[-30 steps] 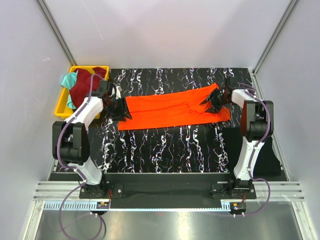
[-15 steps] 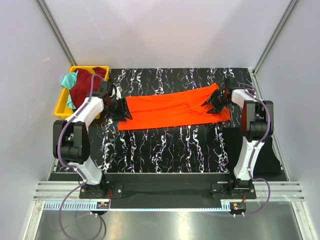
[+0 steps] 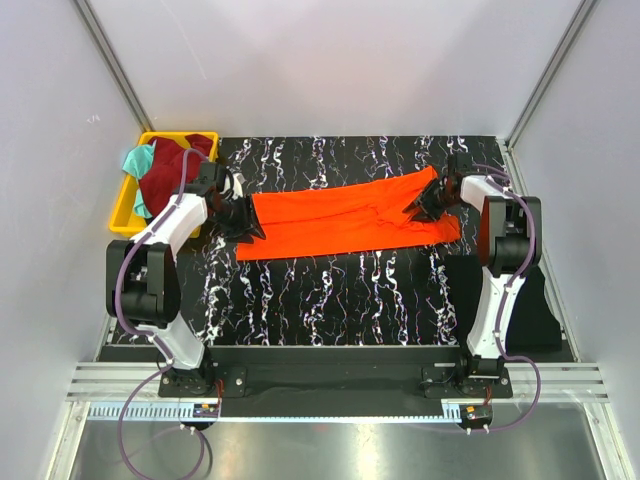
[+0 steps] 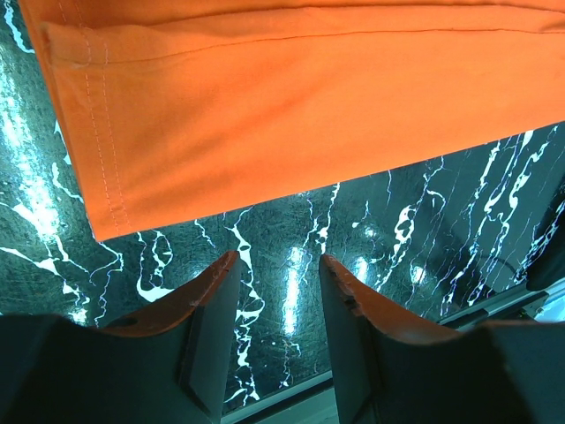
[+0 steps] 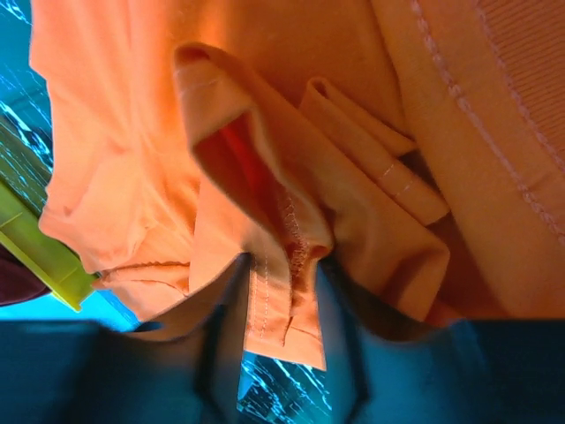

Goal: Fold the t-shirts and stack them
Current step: Fold the tshirt

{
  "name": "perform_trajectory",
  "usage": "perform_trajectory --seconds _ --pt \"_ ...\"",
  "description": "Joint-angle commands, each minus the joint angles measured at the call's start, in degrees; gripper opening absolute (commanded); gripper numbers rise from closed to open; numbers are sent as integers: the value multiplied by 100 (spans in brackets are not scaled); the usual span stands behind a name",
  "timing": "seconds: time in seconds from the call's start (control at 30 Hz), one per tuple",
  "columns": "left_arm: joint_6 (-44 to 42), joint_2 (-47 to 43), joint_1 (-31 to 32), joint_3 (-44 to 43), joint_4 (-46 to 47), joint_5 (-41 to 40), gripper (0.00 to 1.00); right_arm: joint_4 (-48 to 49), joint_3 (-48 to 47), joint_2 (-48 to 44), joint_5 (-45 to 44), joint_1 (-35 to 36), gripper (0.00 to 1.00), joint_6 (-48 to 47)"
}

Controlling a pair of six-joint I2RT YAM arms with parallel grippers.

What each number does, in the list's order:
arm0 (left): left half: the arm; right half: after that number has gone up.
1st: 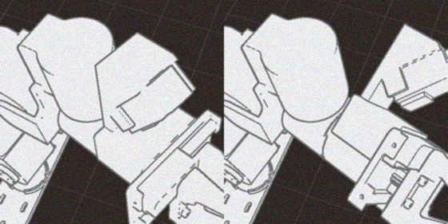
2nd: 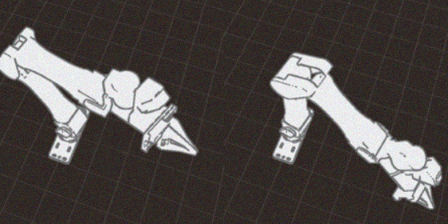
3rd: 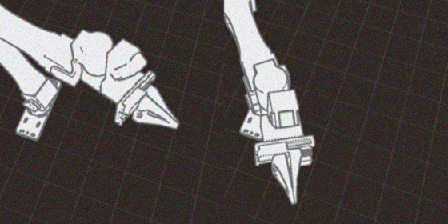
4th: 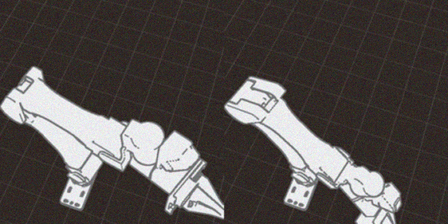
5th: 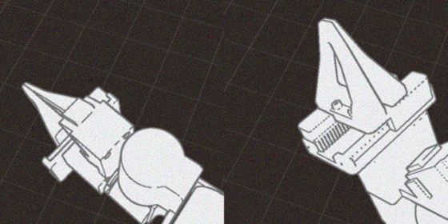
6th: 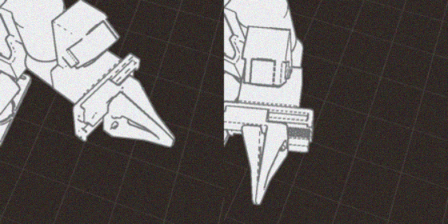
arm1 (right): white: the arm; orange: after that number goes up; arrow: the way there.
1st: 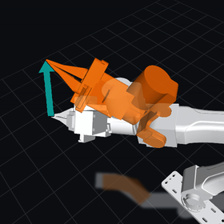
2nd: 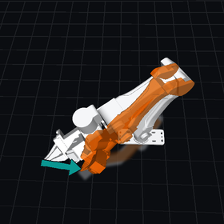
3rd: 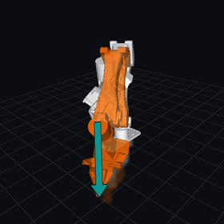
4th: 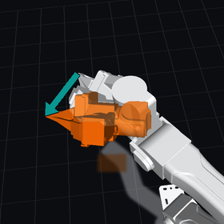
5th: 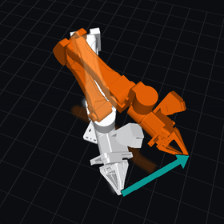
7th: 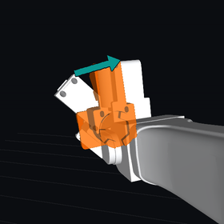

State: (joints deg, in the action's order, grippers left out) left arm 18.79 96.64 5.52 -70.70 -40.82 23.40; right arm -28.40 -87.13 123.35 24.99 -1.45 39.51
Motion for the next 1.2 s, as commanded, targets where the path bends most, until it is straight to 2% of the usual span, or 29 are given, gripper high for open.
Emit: perform_trajectory --seconds 0.0,0.23,0.4,0.57,1.17 --pt "-103 74 -7 38 127 148 45 28 -286 -12 14 -13 38 -5" --pt "-103 144 -7 -41 118 60 45 10 -567 -145 198 66 26 391" --pt "11 180 -7 -111 153 51 45 -51 -893 -31 181 267 21 453" --pt "37 101 37 -6 188 42 46 -95 -1227 277 295 321 0 532" --pt "11 188 81 100 250 112 45 -218 -2519 954 401 646 0 752"
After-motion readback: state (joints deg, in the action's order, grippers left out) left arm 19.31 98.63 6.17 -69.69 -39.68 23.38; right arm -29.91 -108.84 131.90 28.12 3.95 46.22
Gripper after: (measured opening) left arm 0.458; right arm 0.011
